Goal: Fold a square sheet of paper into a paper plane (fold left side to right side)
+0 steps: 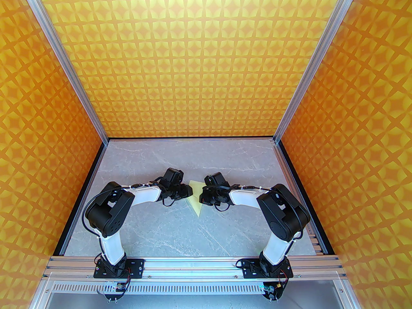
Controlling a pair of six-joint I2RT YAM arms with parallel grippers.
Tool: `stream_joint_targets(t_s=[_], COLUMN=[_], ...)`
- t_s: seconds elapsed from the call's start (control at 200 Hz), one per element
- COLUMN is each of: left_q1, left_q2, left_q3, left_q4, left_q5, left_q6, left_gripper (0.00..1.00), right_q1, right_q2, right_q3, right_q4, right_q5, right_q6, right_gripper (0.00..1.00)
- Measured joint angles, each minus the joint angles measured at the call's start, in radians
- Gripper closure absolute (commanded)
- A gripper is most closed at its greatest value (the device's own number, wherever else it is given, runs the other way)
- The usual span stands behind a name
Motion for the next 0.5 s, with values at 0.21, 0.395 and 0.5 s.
stream_joint_targets(t_s=[0.21,0.395,0.5], left_q1=[0.0,0.0,0.0], left_q2=[0.0,0.0,0.0], left_q3=[-0.024,-0.068,-0.073], left_q4=[0.044,0.087,0.093], left_q5=[0.031,0.057,0.062], left_q6=[-0.003,-0.004,-0.005], left_gripper=[0.67,0.82,0.86], right_q1=[0.0,0.0,0.0], right_q2=[0.0,0.0,-0.001], right_q3=[-0.003,-0.005,-0.005], right_q4=[0.005,0.011,0.011], right_q5=[0.0,0.0,0.0], right_q6=[0.0,0.0,0.0], right_gripper=[1.0,1.0,0.97])
